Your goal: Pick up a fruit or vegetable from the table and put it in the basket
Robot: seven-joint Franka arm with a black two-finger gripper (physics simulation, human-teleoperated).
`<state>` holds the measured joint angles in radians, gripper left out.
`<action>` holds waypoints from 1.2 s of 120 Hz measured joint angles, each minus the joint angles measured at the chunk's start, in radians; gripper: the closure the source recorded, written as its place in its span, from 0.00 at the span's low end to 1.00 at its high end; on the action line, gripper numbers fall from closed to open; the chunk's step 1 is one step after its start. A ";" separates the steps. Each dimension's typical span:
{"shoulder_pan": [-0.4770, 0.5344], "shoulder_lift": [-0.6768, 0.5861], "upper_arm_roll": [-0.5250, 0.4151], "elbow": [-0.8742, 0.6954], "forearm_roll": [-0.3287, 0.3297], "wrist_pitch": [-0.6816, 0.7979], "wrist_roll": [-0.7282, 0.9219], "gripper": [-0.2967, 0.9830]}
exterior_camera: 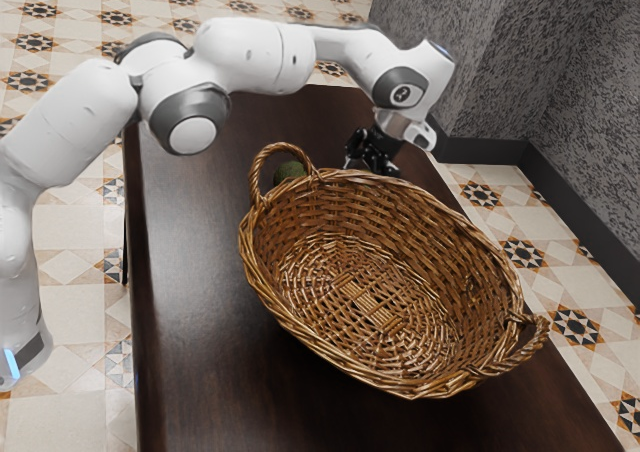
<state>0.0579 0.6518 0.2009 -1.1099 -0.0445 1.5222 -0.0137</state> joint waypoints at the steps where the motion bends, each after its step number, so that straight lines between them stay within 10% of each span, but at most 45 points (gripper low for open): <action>1: 0.000 0.001 0.000 0.000 0.000 0.000 0.000 0.23; 33: 0.001 0.004 0.000 -0.001 0.004 0.007 0.000 0.49; 84: -0.140 -0.263 -0.053 0.018 0.013 0.002 0.001 0.55; 144: -0.382 -0.290 -0.111 0.044 0.017 0.005 0.000 0.54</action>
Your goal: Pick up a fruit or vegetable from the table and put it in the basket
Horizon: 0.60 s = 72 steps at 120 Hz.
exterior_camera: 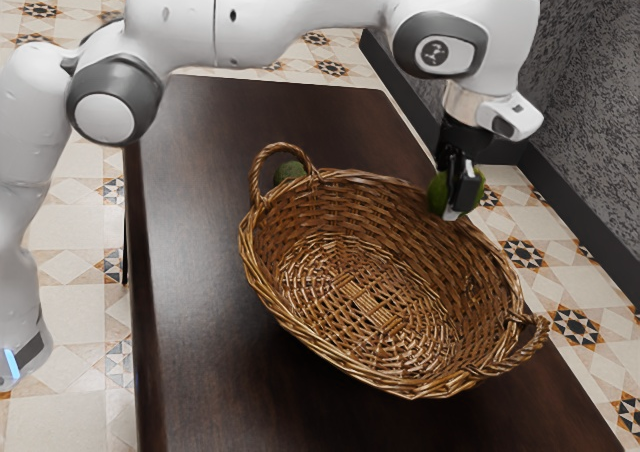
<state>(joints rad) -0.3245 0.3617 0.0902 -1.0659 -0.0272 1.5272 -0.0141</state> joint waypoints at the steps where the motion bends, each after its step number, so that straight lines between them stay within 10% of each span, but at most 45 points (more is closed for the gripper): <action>1: 0.000 0.000 -0.003 0.000 0.000 0.000 0.000 0.54; 37: -0.019 0.002 -0.082 0.000 0.003 0.001 -0.001 0.53; 72: -0.019 0.004 -0.083 -0.001 -0.002 -0.002 -0.001 0.27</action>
<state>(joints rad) -0.3439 0.3658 0.0073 -1.0665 -0.0296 1.5247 -0.0147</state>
